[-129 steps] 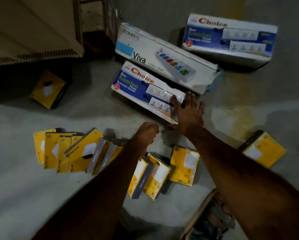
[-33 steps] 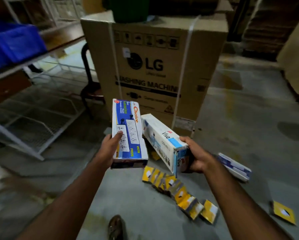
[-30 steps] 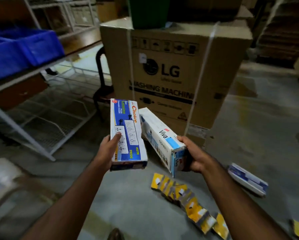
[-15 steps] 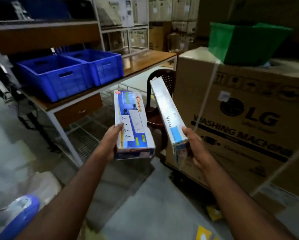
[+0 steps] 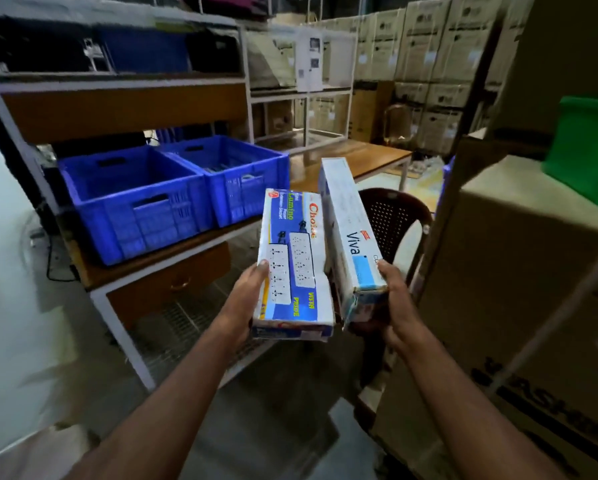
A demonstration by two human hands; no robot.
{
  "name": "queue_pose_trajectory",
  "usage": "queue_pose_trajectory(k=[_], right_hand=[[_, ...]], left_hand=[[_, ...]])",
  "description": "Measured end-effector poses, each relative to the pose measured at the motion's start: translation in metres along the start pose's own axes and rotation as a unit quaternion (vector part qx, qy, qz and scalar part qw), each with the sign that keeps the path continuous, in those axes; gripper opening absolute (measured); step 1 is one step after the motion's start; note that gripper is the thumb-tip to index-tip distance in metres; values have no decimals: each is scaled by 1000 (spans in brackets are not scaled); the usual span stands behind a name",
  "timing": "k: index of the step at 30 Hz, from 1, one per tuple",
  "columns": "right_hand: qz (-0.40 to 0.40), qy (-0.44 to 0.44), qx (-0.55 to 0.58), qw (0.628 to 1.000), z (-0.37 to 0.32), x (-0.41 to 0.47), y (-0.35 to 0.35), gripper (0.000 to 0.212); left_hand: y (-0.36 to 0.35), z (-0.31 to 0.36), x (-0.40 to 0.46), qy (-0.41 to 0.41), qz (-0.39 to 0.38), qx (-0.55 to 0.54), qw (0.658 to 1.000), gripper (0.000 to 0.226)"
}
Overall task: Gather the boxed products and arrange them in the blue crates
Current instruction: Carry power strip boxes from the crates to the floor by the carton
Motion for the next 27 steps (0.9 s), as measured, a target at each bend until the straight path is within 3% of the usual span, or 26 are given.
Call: queue_pose_trajectory(k=[7, 13, 20, 27], right_hand=[[-85, 17, 0, 996, -65, 133, -71, 42], [-100, 47, -67, 992, -93, 209, -133, 59], [-148, 91, -142, 974, -122, 330, -221, 51], [-145, 78, -208, 964, -163, 441, -319, 37]], left_hand=[[35, 81, 127, -45, 57, -41, 997, 48], [32, 111, 205, -40, 56, -89, 994, 37], [106, 151, 338, -91, 123, -61, 986, 46], [170, 210, 458, -57, 171, -20, 983, 39]])
Point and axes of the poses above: each hand's wrist, its own x-axis towards the middle knuckle, its own y-axis out of the back of the hand, z = x × y, the point moved 1 cm from there along x, towards the middle knuckle, and after that the axes turned 4 degrees about -y, right-handed, at the moved point
